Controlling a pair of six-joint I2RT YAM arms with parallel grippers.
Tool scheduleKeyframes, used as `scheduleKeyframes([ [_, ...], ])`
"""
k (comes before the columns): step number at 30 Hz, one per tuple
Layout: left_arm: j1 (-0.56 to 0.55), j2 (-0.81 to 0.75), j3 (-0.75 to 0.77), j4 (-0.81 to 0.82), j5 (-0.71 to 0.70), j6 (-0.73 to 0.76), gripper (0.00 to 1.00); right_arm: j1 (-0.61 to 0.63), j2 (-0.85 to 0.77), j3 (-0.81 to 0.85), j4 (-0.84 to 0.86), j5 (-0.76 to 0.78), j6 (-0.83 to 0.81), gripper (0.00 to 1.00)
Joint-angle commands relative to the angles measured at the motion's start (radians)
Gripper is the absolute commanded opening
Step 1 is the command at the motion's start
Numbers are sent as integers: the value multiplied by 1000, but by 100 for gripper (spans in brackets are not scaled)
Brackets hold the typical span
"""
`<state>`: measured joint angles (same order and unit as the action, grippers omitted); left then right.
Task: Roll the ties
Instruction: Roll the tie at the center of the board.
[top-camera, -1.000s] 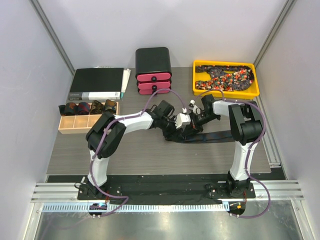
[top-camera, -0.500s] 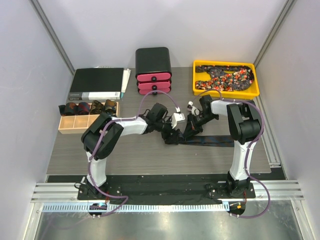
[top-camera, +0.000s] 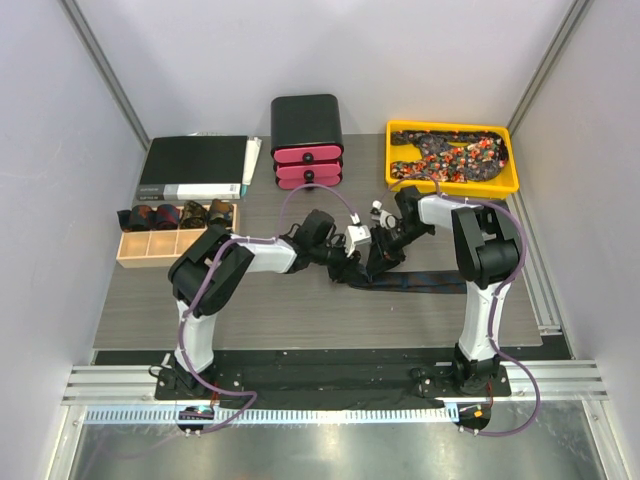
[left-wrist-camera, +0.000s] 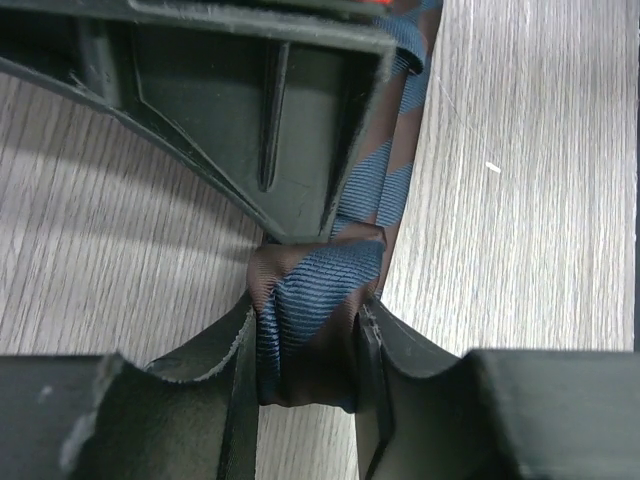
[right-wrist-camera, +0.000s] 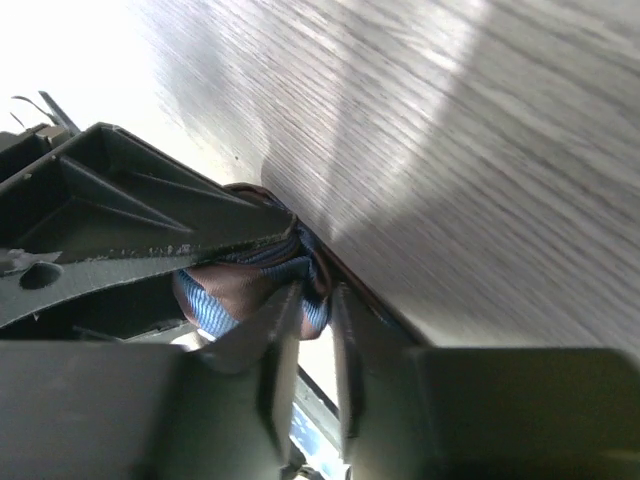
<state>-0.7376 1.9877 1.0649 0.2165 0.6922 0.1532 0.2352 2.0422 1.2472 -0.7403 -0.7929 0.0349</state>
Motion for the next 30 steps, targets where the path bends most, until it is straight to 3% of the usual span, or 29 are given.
scheduleKeyframes([
  [1, -3, 16, -62, -71, -112, -66, 3, -51, -46, 81, -138, 138, -108, 34],
  [8, 20, 11, -57, -42, -210, -182, 0, -88, -114, 41, -212, 119, -124, 32],
  [17, 52, -18, -26, -59, -275, -261, 0, -83, -4, 70, -182, 213, -141, 23],
  [21, 63, -41, -45, -13, -218, -294, 0, -68, 47, 81, -173, 259, -165, 21],
  [25, 69, -81, -92, 99, -56, -297, 0, -62, 88, 92, -156, 323, -179, 19],
  [30, 72, -110, -97, 51, 56, -158, 1, -57, 116, 109, -157, 363, -184, 19],
])
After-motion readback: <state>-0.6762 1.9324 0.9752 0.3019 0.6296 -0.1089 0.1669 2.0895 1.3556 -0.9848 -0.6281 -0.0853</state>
